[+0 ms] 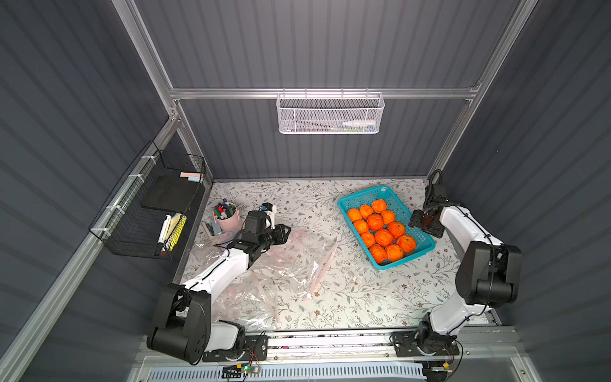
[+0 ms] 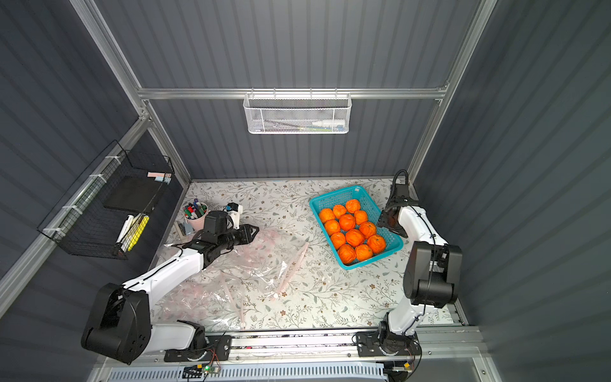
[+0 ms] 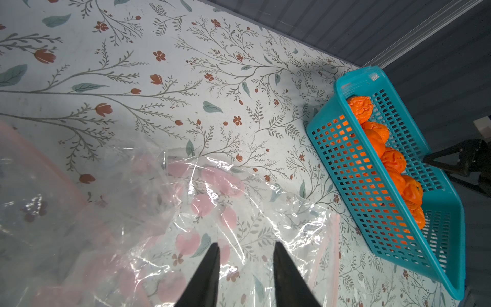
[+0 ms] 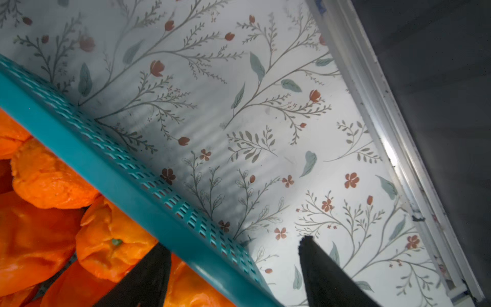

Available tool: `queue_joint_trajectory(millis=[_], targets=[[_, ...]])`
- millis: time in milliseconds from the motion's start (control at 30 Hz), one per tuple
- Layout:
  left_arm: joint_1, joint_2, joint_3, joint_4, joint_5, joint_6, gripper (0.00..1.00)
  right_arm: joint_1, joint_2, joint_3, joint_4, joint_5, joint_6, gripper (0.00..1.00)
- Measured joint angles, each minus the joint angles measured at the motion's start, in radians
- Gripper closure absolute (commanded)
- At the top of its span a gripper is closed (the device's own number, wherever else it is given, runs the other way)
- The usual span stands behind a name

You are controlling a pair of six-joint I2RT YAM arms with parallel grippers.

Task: Open the zip-top bag and take out the orange
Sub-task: Adjust the basket at the center of the board.

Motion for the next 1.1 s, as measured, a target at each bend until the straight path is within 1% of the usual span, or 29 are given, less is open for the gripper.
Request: queue_joint_trajectory(millis=[100,200,400,533,667,800,900,1000,1100], targets=[[0.0,0.0,0.0,0.0,0.0,0.0,0.64,-0.002,0.009,0.0,-0.002,-0.058,-0.001,0.36],[0.0,0.0,0.0,0.0,0.0,0.0,0.64,-0.002,0.008,-0.007,0.0,-0.14,0.012,0.39],[0.0,0.0,0.0,0.001,0.0,0.0,0.64,0.034,-0.076,-0.132,0.025,-0.283,0.067,0.4],[0.0,0.0,0.0,0.001,0.0,0.0,0.64,0.105,-0.143,-0.205,0.027,-0.343,0.089,0.39],[0.0,0.0,0.0,0.001,0.0,0.0,0.64,0.181,-0.18,-0.227,0.022,-0.37,0.095,0.36],[0.0,0.0,0.0,0.0,0.0,0.0,0.64,0.203,-0.214,-0.228,0.023,-0.357,0.086,0.3],[0.0,-0.004,0.0,-0.002,-0.007,0.0,0.63,0.202,-0.276,-0.227,0.024,-0.298,0.071,0.24],[0.0,-0.025,0.0,-0.016,-0.026,0.003,0.58,0.19,-0.385,-0.241,0.069,-0.216,0.061,0.22],[0.0,-0.056,0.003,-0.045,-0.061,0.011,0.55,0.136,-0.506,-0.287,0.128,-0.111,0.08,0.24]])
